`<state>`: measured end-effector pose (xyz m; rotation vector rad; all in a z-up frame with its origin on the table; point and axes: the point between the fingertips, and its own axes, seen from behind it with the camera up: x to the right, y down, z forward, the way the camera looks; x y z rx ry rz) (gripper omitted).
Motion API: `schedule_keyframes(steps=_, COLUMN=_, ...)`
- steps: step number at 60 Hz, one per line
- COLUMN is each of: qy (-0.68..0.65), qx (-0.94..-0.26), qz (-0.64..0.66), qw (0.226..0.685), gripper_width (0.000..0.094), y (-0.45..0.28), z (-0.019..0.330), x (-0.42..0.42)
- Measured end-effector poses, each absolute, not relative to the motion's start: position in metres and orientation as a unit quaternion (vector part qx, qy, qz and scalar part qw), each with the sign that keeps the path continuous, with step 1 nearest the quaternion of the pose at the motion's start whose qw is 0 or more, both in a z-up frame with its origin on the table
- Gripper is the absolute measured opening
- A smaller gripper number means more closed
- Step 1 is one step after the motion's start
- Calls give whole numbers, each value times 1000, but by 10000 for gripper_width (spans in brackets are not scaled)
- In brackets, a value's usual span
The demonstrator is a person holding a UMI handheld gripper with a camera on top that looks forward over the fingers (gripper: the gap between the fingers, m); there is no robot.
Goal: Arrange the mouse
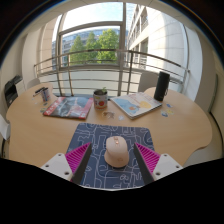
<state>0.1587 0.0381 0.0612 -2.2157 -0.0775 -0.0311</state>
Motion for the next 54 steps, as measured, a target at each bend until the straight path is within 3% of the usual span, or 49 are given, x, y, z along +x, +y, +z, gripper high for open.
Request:
schedule_keyframes(steps=17, qy=-12, qx=-875, qz=-44, qw=482, gripper_width=847, y=-95, z=157, x=133)
schedule_keyframes(steps=35, qy=-10, qx=-875, qz=-51, qw=482, gripper_width=845, y=-200, z=180, x=105)
schedule_keyframes(steps=54, qy=-6, qx=-873, qz=-55, qw=484, gripper_width=843, y=-222, z=193, x=97)
